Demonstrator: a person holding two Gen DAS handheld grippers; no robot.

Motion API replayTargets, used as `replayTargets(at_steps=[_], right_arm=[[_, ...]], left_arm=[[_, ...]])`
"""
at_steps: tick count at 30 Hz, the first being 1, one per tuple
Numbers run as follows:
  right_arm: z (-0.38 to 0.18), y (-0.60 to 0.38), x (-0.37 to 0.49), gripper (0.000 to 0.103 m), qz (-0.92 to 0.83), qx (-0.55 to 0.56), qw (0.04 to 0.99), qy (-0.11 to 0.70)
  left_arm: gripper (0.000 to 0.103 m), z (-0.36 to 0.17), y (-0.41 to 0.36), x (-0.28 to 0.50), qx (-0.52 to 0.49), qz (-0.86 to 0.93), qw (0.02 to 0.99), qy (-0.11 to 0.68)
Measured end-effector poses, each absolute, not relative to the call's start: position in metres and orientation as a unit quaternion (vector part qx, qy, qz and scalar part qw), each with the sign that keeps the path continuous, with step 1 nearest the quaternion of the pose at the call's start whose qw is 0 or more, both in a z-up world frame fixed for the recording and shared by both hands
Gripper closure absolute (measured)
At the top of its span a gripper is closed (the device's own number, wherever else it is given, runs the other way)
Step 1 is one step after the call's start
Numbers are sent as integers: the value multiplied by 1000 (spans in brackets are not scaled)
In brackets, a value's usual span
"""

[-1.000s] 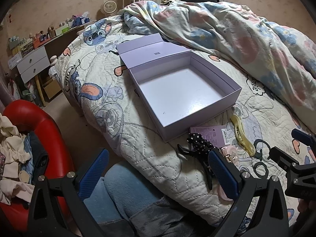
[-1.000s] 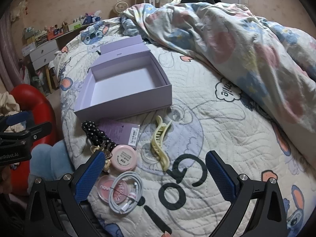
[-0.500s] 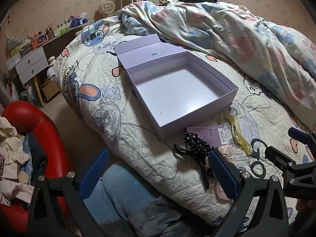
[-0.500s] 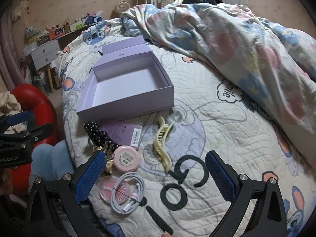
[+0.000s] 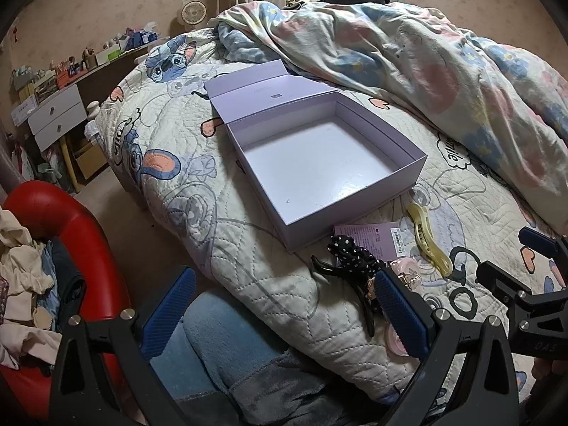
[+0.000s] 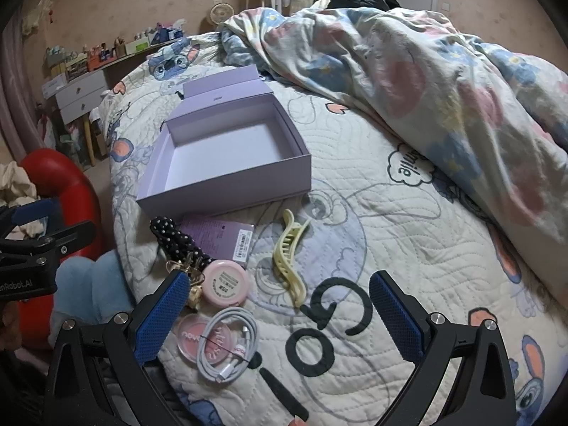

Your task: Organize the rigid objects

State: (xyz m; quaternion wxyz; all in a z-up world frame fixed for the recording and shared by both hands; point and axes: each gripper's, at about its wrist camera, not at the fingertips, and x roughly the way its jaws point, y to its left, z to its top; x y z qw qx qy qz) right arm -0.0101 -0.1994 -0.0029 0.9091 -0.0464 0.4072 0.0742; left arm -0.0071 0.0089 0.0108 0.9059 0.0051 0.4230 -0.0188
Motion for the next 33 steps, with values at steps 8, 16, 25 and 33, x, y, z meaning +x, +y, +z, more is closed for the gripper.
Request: replayTargets(at_steps=[8,16,25,33], right_arm=[[-2,-200,-12,0,73,-45,911,404],[0,-202,-21,0,75,-44,913,399],[-6,-203,-34,0,89,-34,909,406],[-24,-199,-45,0,115,-30,900,420]], left_arm=[[0,12,6,-13,4,-24,908,419],[0,15,2,-20,0,-35,910,413],[0,9,-3,-30,3,-42,907,418],[0,-10,-4,-40,-5,-58,899,434]])
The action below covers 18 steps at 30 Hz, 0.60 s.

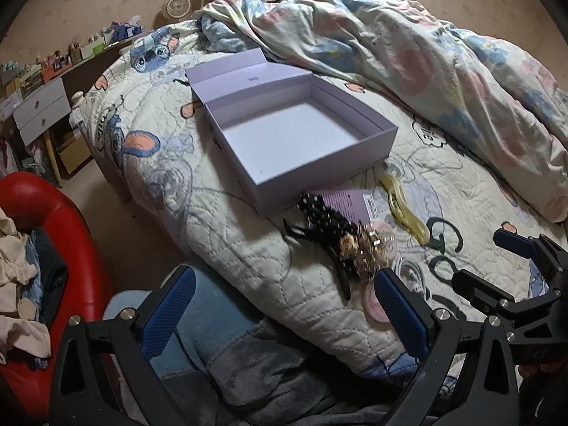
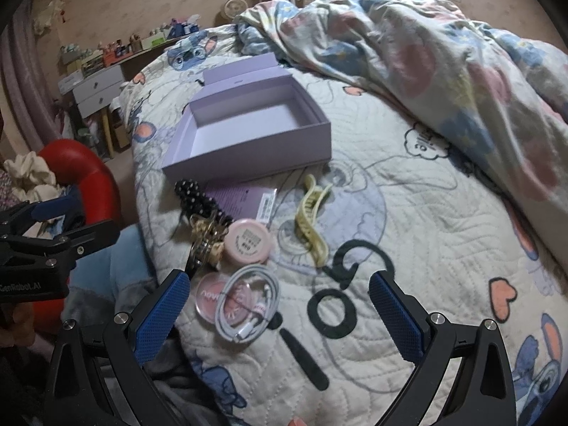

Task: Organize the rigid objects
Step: 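Grasp the white coiled cable with the right tool while the left tool grasps the gold hair clip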

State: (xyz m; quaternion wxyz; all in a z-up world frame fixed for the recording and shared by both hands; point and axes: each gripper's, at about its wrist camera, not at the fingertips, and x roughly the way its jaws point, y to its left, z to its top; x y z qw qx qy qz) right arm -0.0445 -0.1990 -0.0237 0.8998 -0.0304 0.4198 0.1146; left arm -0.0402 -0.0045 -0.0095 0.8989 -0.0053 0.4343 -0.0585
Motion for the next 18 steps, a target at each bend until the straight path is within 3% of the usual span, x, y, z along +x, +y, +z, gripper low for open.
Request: replayTargets(at_steps=[18], right_arm=[[-75,-187,-37,0,167,-12,866,471]], left_arm=[[0,-42,2,-48,-20,-76,886,456]])
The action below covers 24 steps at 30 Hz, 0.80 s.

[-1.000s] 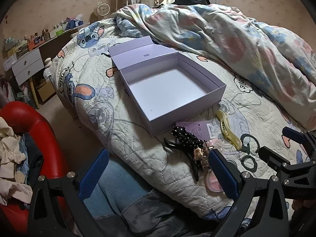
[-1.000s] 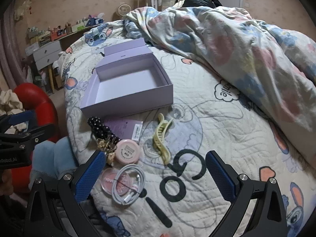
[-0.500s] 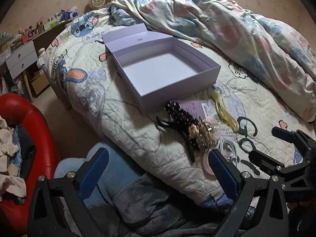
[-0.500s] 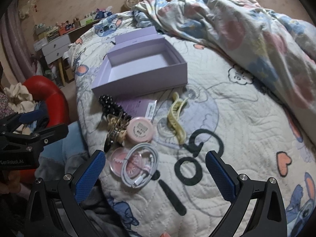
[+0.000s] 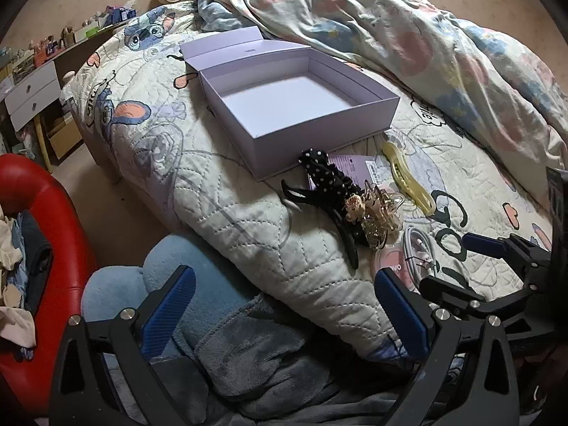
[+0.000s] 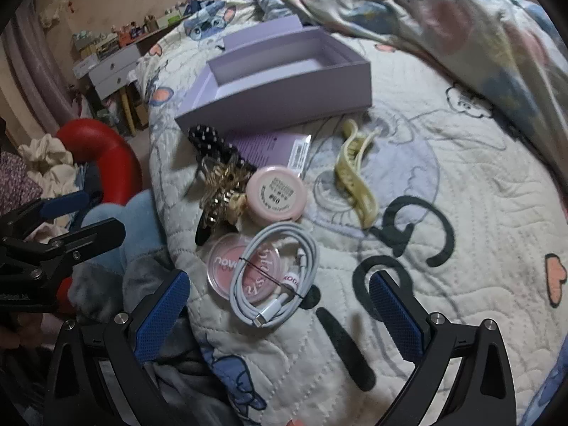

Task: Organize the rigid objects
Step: 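Grasp the white coiled cable with the right tool while the left tool grasps the gold hair clip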

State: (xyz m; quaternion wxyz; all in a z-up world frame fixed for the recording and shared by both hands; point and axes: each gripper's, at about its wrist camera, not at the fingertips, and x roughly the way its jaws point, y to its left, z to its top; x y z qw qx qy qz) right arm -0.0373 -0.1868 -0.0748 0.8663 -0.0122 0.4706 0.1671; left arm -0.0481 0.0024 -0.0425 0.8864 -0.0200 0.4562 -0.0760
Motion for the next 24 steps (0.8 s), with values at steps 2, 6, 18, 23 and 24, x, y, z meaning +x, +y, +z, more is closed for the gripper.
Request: replayTargets(at_steps=[2,6,18,23,24], right_arm=[[-80,-186,-35,0,169,-14,863,476],[-88,-185,-31,12,173,-6,857,485],[-97,-192,-18,45,188,27,849,493],[-96,-197,-19,45,198,36,846,494],[-96,-198,-19,45,199,38,845,495]], left_arm=[[0,-46,3,-47,-22,-78,885,459],[0,-51,4,-44,-25,-83,881,465],[0,-55,-2,-27,-38,-120,875,468],[1,-56,-15,-19,-32,-145,871,467],[1,-56,-18,-18,-31,-152,871,466]])
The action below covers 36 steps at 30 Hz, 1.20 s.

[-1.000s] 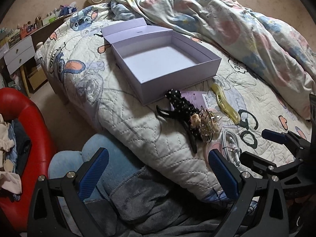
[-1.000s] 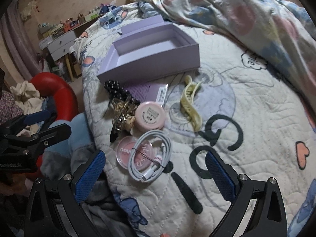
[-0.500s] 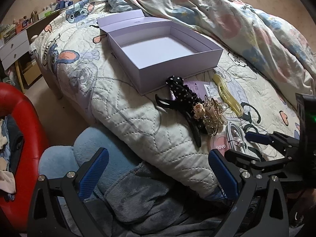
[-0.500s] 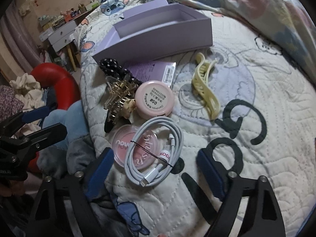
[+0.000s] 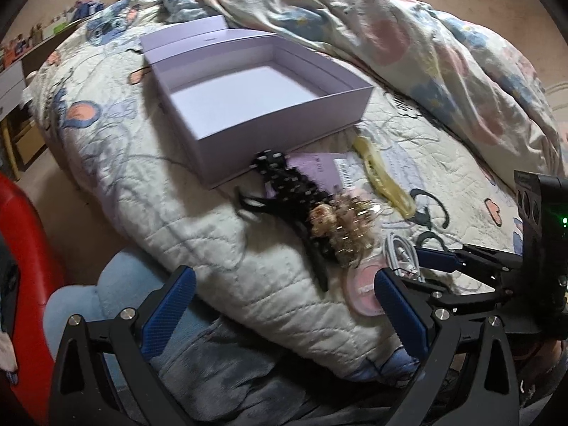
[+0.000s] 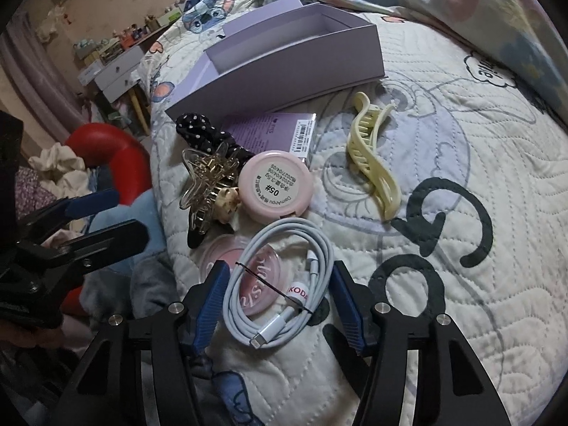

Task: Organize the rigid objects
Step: 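Grasp the white coiled cable with the right tool while the left tool grasps the gold hair clip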

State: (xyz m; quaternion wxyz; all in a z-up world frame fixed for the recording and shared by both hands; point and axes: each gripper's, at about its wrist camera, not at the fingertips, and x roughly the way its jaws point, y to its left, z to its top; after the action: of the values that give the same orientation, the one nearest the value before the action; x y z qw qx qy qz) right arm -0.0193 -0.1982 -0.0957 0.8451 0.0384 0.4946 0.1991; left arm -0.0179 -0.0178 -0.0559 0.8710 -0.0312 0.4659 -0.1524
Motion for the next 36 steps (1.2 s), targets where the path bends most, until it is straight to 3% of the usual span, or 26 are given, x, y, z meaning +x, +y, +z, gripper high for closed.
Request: replayTargets(at_steps=[3,5,10,16,21,24,36], right_arm=[[-91,-205,-20,45,191,41,849,491],[-88,-209,-18,45,183,40,852,488],[-84,-223,-16,45,165,46,859,482],[-87,-238,-13,45,149,61,859,485],[-87,-244,-10,45,145,62,860,485],[-87,-246,-10,45,143,64,861,485],[-83,-245,-8,45,144,65,863,480]], left_arm=[[2,-54,-27,-15,-28,-168,872,459],[11,-54,-33,-11,-20,-172,871,461],[13,-57,-47,-3,-10,-192,866,462],[35,-63,-64,2,13,-212,861,463],[43,-70,-70,6,19,-213,859,466],[55,-69,-70,6,33,-205,865,457],[59,-65,-64,2,22,-221,867,447]])
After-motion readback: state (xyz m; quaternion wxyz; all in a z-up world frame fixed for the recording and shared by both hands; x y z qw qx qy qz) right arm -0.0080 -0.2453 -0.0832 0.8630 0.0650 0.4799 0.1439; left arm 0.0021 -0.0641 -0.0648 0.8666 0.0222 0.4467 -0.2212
